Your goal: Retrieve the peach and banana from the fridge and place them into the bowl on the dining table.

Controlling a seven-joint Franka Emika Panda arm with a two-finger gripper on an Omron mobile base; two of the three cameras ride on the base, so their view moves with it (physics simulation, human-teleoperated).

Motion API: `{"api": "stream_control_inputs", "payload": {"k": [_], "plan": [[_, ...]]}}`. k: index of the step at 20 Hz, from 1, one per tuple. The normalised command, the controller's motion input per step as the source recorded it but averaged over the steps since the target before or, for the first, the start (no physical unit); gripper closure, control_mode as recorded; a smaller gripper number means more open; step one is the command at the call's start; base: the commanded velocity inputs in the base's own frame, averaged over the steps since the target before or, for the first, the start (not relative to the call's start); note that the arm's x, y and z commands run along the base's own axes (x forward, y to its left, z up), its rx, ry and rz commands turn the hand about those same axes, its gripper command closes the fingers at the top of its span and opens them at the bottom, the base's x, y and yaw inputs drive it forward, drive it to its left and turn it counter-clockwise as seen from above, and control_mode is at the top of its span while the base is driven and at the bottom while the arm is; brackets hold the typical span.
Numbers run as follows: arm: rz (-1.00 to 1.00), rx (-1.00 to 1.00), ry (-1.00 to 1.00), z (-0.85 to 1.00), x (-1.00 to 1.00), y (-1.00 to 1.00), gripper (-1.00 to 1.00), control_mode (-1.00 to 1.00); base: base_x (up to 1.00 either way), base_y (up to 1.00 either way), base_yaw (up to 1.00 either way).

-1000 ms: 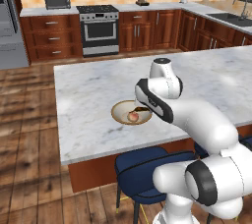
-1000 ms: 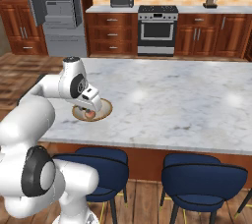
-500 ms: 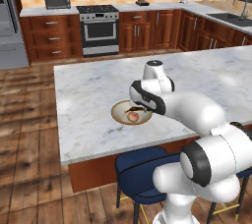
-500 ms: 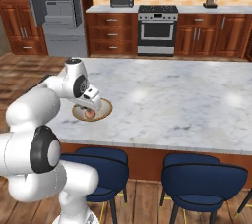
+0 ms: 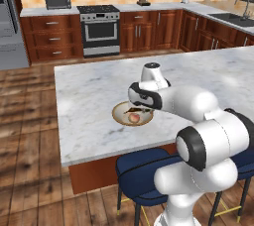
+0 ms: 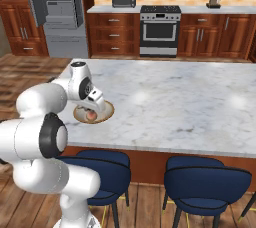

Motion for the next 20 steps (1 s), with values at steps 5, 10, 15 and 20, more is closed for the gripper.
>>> {"api": "stream_control_inputs", "payload": {"k": [5, 10, 15, 20], "plan": [[0.0, 0.0, 0.0, -0.27, 0.14, 0.0, 1.0, -1.0, 0.0, 0.0, 0.0], [0.0, 0.0, -0.01, -0.2, 0.2, 0.0, 1.0, -1.0, 0.0, 0.0, 0.0], [0.0, 0.0, -0.02, -0.15, 0.19, 0.0, 1.0, -1.0, 0.0, 0.0, 0.0], [0.0, 0.0, -0.03, -0.13, 0.05, 0.0, 1.0, -1.0, 0.0, 0.0, 0.0]]}}
